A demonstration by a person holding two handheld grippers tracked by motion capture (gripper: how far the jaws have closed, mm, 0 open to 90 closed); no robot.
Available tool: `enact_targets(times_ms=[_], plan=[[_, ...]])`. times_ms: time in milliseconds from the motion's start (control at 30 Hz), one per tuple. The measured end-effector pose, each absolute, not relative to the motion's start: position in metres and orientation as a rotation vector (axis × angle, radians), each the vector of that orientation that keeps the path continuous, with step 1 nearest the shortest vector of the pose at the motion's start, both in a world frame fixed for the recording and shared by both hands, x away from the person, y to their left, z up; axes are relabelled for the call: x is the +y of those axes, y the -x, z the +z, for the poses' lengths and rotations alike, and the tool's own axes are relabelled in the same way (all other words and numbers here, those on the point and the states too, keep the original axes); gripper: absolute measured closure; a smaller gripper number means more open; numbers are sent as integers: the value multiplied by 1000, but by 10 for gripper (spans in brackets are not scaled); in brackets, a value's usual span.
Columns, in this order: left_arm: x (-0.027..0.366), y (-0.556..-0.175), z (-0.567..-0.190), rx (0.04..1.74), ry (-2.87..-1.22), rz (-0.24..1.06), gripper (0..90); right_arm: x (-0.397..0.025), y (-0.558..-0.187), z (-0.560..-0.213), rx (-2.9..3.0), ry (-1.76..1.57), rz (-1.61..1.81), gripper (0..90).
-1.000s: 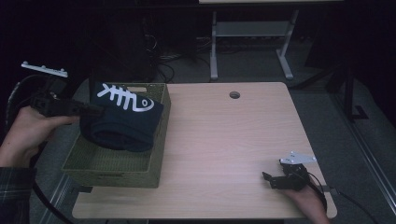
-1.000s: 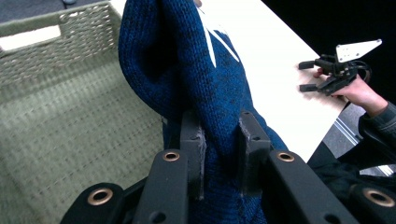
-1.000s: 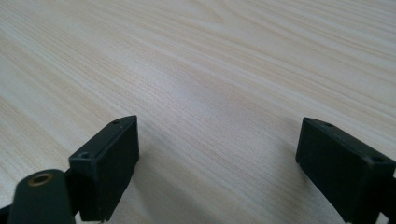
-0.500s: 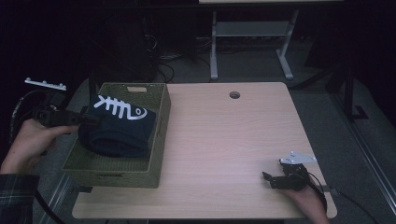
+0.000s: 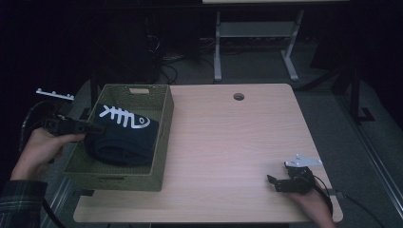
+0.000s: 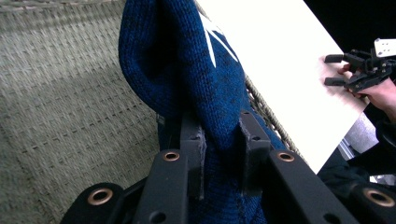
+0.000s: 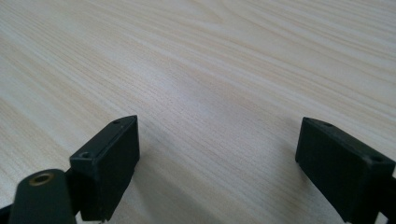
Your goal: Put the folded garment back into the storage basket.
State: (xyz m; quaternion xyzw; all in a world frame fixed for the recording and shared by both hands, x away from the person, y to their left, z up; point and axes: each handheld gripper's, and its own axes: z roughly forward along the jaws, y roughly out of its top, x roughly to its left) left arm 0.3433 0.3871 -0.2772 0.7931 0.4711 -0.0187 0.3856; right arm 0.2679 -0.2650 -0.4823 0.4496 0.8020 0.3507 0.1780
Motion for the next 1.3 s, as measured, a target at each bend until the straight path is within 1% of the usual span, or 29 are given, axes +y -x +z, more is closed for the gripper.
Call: enact_targets(times_ms=[400, 533, 833, 967, 1067, 1300], plan=[[384, -350, -312, 1220, -2003, -121, 760, -265, -268, -482, 2269, -1271, 992, 132], [383, -356, -322, 1230, -2029, -132, 759, -265, -268, -482, 2269, -1271, 991, 132], [388, -370, -338, 1296, -2088, -66, 754, -265, -268, -482, 2269, -1271, 992, 132], [389, -374, -346, 1342, -2144, 9, 742, -265, -268, -482, 2269, -1272, 991, 132], [391, -376, -350, 1374, -2162, 59, 725, -265, -268, -482, 2269, -1272, 991, 132], [396, -377, -351, 1413, -2178, 111, 654, -265, -268, -482, 2269, -1272, 991, 132]])
